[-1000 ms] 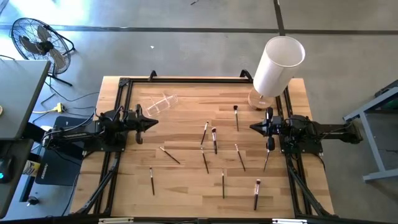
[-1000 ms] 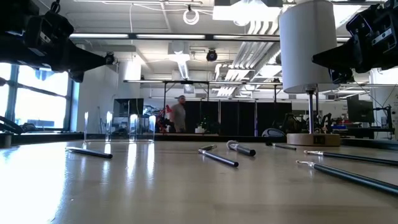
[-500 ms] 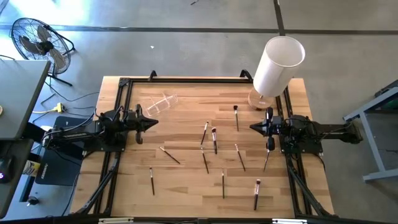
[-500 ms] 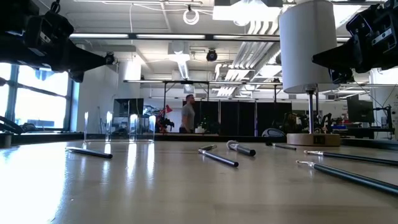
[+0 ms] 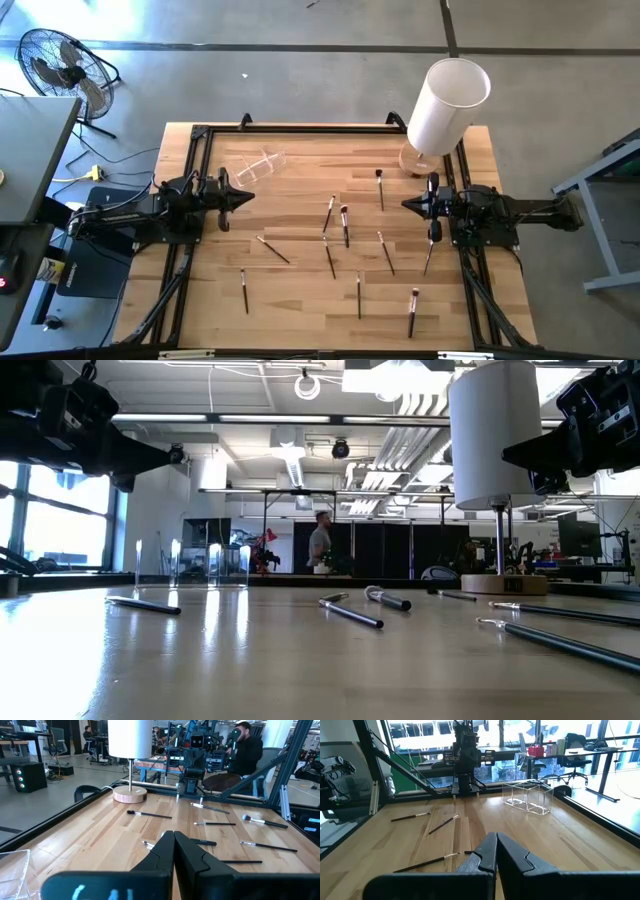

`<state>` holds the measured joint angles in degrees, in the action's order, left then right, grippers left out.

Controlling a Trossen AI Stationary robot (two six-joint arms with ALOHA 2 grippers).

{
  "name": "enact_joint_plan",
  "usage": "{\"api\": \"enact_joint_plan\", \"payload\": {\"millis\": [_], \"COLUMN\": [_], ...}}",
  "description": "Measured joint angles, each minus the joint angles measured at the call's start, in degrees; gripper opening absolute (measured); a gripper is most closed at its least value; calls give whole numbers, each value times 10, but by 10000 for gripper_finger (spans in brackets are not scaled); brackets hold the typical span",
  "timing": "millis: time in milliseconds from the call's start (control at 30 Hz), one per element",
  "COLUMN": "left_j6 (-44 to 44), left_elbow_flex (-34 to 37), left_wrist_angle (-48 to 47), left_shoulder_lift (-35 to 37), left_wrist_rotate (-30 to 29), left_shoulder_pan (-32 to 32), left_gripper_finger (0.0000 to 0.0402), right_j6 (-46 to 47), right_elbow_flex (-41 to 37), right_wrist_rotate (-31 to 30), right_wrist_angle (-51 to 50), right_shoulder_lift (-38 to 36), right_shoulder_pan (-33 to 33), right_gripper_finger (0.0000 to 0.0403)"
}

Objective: Put items in baskets/containers
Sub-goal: Put the eyeshadow brush into the transparent organizer

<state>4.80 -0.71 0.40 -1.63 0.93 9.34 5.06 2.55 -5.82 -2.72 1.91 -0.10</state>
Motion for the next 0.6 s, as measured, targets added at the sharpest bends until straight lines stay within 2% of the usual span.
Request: {"api": "enact_joint_plan", "payload": {"millis": [367, 500, 600], "left_j6": [-22, -28, -29], "left_elbow_flex": [-16, -59, -103], "left_wrist_angle": [-22, -20, -24], "left_shoulder_lift": [-4, -50, -105], "left_wrist_rotate": [-7, -15, -63], "left_shoulder_pan": [0, -4, -26], "left_gripper_finger": [0, 0, 0], "right_j6": [0, 0, 0], "right_elbow_flex": [0, 0, 0], "right_wrist_rotate": [0, 0, 0], "right_wrist_angle": [0, 0, 0], "right_shoulder_lift": [0, 0, 0], "right_shoulder_pan": [0, 0, 0], "right_gripper_finger": [5, 5, 5]}}
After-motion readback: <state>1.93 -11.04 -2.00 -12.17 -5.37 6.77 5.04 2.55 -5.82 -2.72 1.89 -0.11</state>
